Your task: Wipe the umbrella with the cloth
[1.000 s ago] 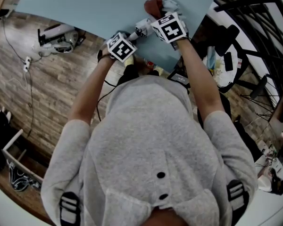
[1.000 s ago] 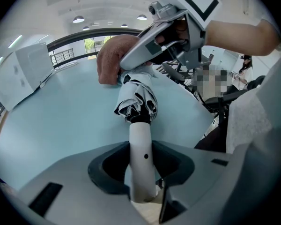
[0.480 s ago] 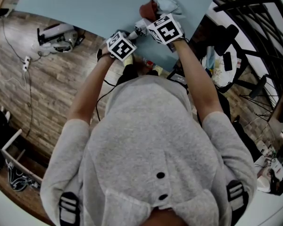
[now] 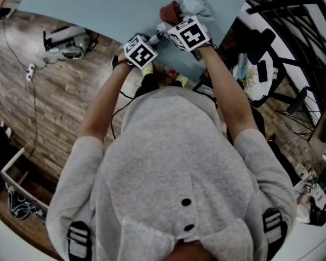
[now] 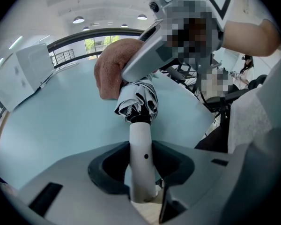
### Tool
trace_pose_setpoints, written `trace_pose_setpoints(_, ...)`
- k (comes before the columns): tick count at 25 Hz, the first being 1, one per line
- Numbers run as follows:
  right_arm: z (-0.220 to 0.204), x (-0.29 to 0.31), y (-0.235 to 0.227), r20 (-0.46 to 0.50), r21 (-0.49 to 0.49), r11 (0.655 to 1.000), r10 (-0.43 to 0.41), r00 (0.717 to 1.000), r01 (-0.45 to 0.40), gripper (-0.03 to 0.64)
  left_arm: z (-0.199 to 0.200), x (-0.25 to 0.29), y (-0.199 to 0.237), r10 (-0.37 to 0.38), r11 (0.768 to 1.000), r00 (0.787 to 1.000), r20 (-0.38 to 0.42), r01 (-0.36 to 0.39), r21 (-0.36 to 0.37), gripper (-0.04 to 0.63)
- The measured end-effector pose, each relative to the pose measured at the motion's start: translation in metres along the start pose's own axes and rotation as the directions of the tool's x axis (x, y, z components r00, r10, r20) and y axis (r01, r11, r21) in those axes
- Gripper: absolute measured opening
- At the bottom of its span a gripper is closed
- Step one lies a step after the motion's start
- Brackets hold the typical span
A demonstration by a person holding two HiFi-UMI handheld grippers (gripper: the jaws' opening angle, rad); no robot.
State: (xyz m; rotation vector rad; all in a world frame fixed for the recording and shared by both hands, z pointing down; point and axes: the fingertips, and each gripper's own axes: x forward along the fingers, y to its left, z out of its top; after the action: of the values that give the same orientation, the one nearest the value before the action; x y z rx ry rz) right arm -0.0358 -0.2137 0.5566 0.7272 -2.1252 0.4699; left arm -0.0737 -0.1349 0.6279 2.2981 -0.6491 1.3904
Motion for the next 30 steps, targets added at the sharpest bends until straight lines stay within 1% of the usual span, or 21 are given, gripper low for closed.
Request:
trace_pose_setpoints(7,0.002,0.002,0.011,-0.005,-0.014,0.999,0.031,0.999,-0.031,0.081,-0.001,0.0,0.0,-0.002,1.0,1.0,-0.007,0.002,-0.001,0.152)
trace_pose_setpoints(12,0.002,0.003,0.021,-0.034,-0.017,0.997,0.08,0.996,-0.08,0.081,-0.002,0.0,-0.001,-0.006,1.0,1.0,-0.004,0.006,-0.003,0.152)
trace_pose_setpoints(17,-0.001,0.002,0.029,-0.063,-0.013,0.994,0.105,0.992,-0.106,0.081,-0.001,-0.002,-0.001,0.002,1.0,1.0,-0.003,-0.002,0.002,0.152)
trace_pose_setpoints(21,-0.004,0.002,0.035,-0.068,0.006,0.991,0.132,0.989,-0.132,0.081,-0.001,-0.002,-0.004,-0.013,1.0,1.0,-0.007,0.013,0.0,0.152)
trace_pose_setpoints(25,-0.007,0.001,0.046,-0.059,0.049,0.984,0.173,0.983,-0.171,0.081,-0.002,-0.002,-0.002,0.003,1.0,1.0,0.003,-0.003,0.007,0.152)
trace_pose_setpoints(30,-0.01,-0.001,0.051,-0.042,0.099,0.975,0.205,0.978,-0.2,0.081,-0.002,-0.001,-0.001,0.0,1.0,1.0,-0.006,0.0,0.008,0.152)
